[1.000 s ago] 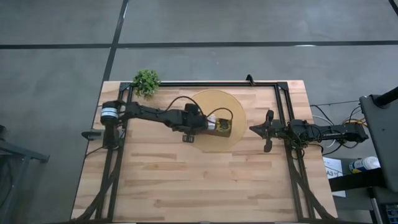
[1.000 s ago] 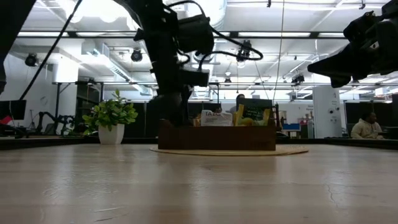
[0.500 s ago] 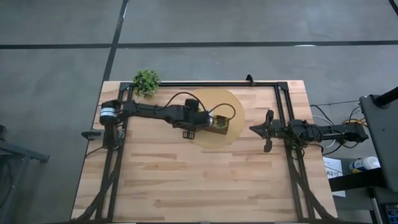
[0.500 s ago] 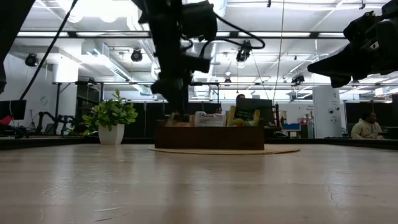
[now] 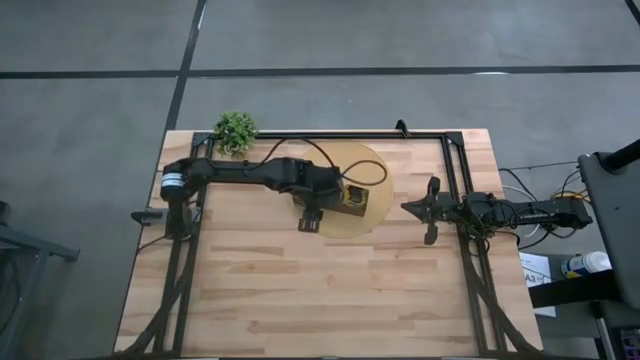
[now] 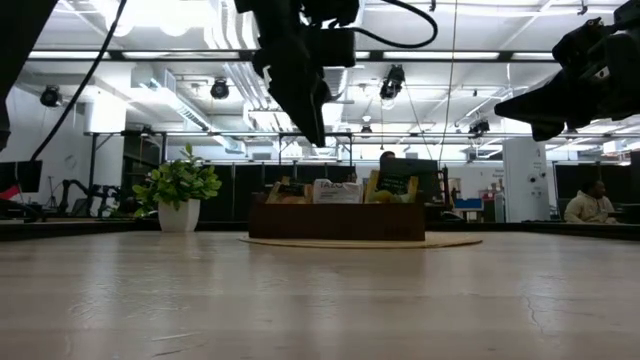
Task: Pick & Place Tea
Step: Return to Home Position
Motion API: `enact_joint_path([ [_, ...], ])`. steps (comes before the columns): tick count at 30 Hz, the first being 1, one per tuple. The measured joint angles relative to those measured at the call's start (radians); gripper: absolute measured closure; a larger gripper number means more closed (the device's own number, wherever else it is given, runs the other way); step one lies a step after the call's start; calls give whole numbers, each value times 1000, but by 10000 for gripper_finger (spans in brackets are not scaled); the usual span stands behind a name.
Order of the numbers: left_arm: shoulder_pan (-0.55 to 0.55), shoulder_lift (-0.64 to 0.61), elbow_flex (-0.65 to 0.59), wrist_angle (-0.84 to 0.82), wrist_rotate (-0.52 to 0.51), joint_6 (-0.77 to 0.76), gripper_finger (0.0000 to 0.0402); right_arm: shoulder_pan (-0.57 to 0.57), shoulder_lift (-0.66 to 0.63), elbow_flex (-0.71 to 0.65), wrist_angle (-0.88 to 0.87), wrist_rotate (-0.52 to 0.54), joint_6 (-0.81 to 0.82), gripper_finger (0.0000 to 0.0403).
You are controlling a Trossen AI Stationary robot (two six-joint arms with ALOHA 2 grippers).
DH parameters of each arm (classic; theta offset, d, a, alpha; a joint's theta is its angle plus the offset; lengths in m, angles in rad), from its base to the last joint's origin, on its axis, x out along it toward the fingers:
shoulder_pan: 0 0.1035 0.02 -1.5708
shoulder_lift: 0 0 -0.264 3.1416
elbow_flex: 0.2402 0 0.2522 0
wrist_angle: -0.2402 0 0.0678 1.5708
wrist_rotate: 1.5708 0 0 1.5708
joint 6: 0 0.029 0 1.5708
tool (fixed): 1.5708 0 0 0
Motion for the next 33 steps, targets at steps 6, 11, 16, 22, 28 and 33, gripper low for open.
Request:
enact_joint_path([
  [6, 36, -25, 23, -37, 36, -84, 213, 0, 0, 0, 0, 0, 0, 394],
  [11, 62, -87, 22, -23, 138, -140, 213, 0, 0, 0, 0, 0, 0, 394],
  [16, 74, -132, 21, -39, 76, -256, 213, 0, 0, 0, 0, 0, 0, 394],
  [22, 73, -177, 22, -33, -3, -328, 213, 0, 0, 0, 0, 0, 0, 394],
  [28, 58, -185, 21, -40, 52, -486, 213, 0, 0, 0, 0, 0, 0, 394],
  [33, 54, -188, 21, 36, 303, -397, 213, 0, 0, 0, 0, 0, 0, 394],
])
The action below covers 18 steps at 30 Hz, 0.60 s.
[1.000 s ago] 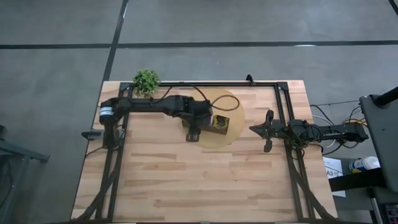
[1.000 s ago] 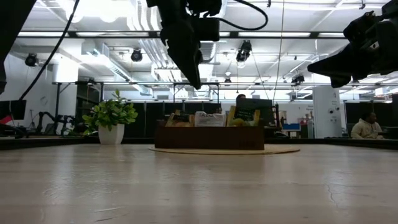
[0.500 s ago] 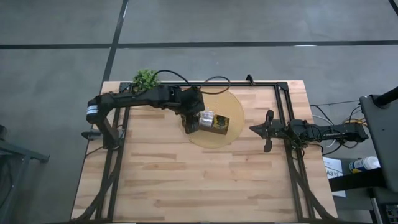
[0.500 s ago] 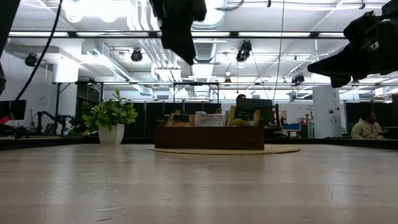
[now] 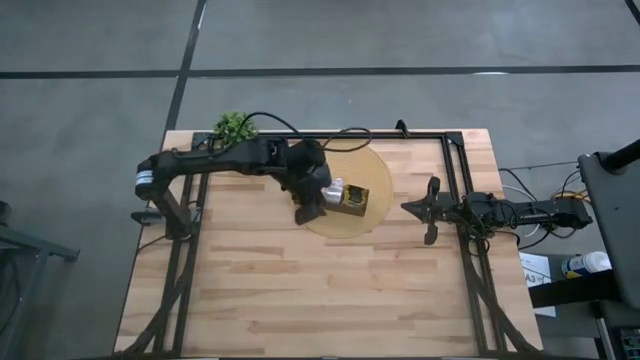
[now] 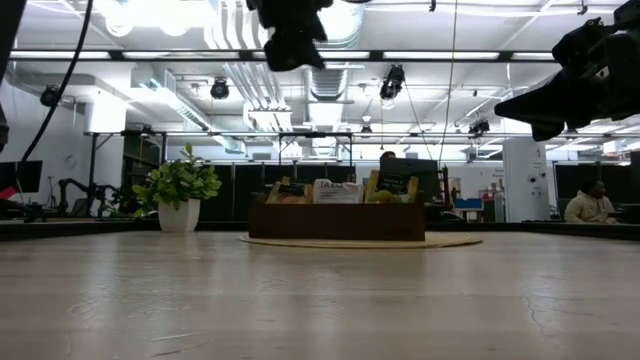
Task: Pick & Place Tea
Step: Return to Home Position
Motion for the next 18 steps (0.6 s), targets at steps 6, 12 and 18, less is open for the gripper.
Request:
enact_joint_path([
  [6, -15, -48, -38, 24, 222, 92, 213, 0, 0, 0, 0, 0, 0, 394],
  [12, -13, -238, -324, 260, 106, -22, 213, 0, 0, 0, 0, 0, 0, 394],
  [18, -18, -553, -720, 615, -12, -140, 213, 0, 0, 0, 0, 0, 0, 394],
])
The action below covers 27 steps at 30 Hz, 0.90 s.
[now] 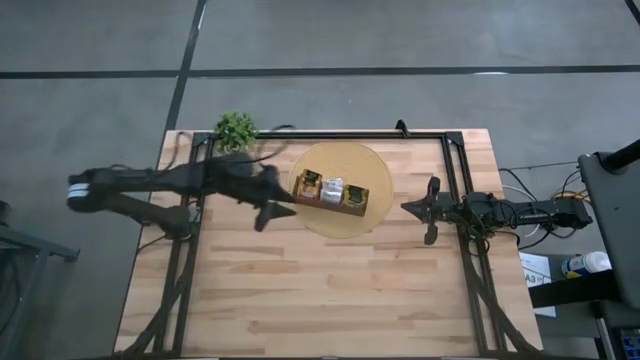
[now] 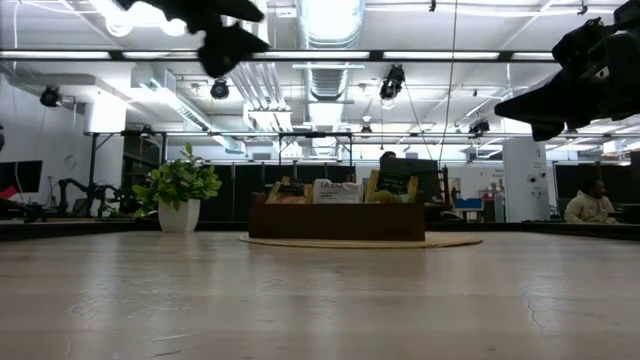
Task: Pick & Place Tea
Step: Return to Home Position
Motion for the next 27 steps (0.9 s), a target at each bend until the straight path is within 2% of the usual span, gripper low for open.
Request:
enact_joint_path([
  [4, 5, -218, -198, 161, -33, -61, 213, 0, 0, 0, 0, 0, 0, 394],
  [8, 5, -401, -324, 181, -90, -110, 213, 0, 0, 0, 0, 0, 0, 394],
  [13, 5, -628, -438, 180, -96, -111, 213, 0, 0, 0, 0, 0, 0, 394],
  [22, 5, -1057, -603, 180, -204, -145, 213, 0, 0, 0, 0, 0, 0, 394],
  [24, 5, -1121, -623, 204, -226, -151, 213, 0, 0, 0, 0, 0, 0, 394],
  [27, 5, -1116, -615, 154, -236, -132, 213, -1, 0, 0, 1, 1, 0, 394],
])
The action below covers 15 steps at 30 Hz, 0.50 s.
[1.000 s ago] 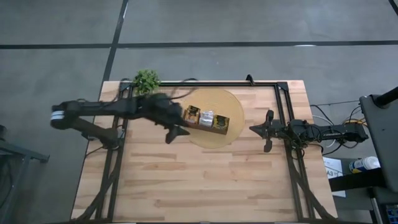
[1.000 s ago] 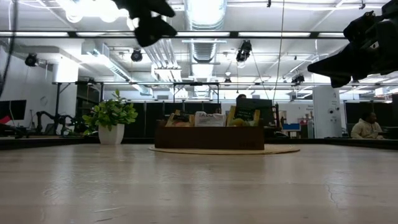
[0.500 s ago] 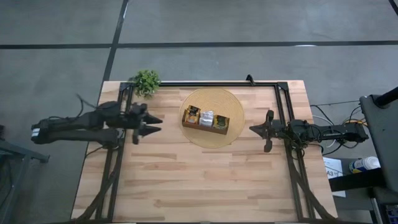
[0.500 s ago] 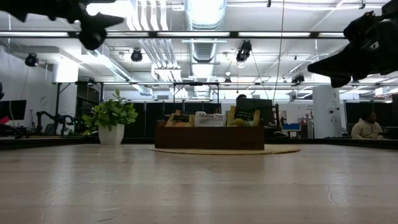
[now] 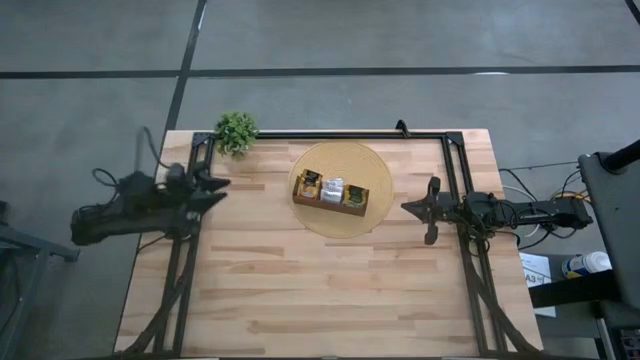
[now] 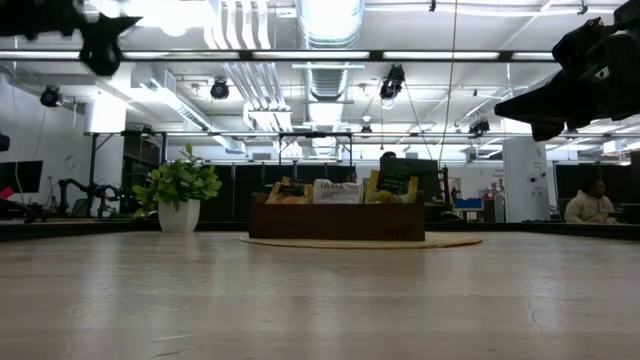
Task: Pick & Place Tea
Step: Return to Home Position
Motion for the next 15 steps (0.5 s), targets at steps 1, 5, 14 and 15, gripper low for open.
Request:
enact_joint_path([
  [1, 0, 18, 14, 49, 1, 11, 213, 1, 0, 0, 0, 0, 0, 394],
  [5, 1, 22, 6, 109, -16, 62, 213, 1, 3, 0, 1, 1, 0, 394],
  [14, 0, -5, -164, 332, -3, 82, 213, 0, 6, 0, 1, 1, -2, 394],
  [15, 0, -5, -200, 378, 0, 72, 213, 1, 6, 0, 1, 0, -1, 394],
])
